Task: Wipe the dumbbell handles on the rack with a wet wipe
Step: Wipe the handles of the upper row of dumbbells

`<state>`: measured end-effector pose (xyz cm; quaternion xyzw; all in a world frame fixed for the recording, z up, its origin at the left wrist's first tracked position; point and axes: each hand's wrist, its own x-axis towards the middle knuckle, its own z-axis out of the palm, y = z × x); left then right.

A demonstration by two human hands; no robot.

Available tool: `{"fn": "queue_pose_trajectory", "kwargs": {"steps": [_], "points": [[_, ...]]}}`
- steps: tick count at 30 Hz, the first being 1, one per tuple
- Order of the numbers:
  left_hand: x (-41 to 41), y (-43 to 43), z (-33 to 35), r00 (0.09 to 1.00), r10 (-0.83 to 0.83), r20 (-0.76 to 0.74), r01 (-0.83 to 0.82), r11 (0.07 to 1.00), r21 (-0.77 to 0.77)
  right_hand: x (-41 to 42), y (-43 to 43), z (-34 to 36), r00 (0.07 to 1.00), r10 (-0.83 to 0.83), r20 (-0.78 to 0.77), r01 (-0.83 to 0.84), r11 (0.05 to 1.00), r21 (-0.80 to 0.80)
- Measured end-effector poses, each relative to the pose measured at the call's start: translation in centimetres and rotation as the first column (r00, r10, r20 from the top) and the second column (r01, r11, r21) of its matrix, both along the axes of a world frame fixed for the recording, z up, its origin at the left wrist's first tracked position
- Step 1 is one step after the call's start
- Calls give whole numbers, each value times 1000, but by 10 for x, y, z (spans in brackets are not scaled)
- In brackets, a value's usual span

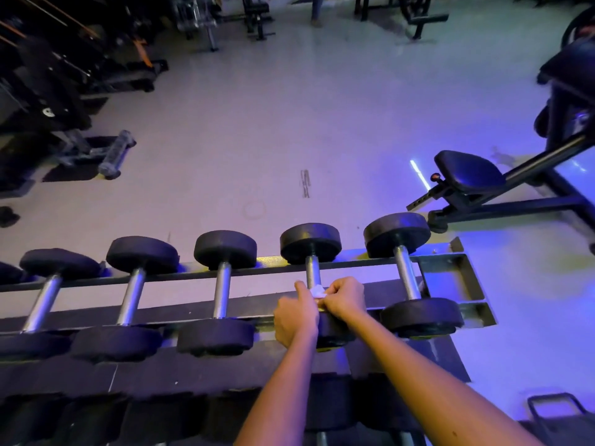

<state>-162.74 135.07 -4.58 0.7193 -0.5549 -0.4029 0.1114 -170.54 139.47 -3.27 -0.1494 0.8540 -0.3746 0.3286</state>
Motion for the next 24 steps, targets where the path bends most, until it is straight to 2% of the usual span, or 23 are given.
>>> {"fn": "queue_pose_trajectory", "kwargs": {"steps": [4,6,8,9,11,13,16,21,24], "points": [[6,9,11,999,-45,-20,44,998,-52,8,10,2,999,-50,-17,49,997,-60],[7,20,16,983,-184,-26,173,958,-230,6,16,10,1000,-18,-14,17,997,-72],[4,36,19,935,-353,-15,318,859,-402,-4,25,20,1000,8,-10,-9,995,-96],[-1,45,20,927,-372,-41,317,840,-440,-12,31,24,1000,7,-9,-8,994,-112],[-16,63,28,941,-284,-184,174,873,-456,-29,46,31,1000,4,-13,-6,992,-128],[-33,77,35,936,-185,-298,47,908,-417,-47,64,36,998,11,-55,-19,988,-151],[-61,94,46,916,-145,-375,24,950,-310,-78,88,46,992,-27,-126,1,979,-202],[-120,122,43,961,-67,-267,87,994,65,-132,124,38,979,-89,-185,52,980,-194],[-144,136,31,994,-52,-101,68,984,165,-147,140,21,989,-27,-146,7,990,-140]]}}
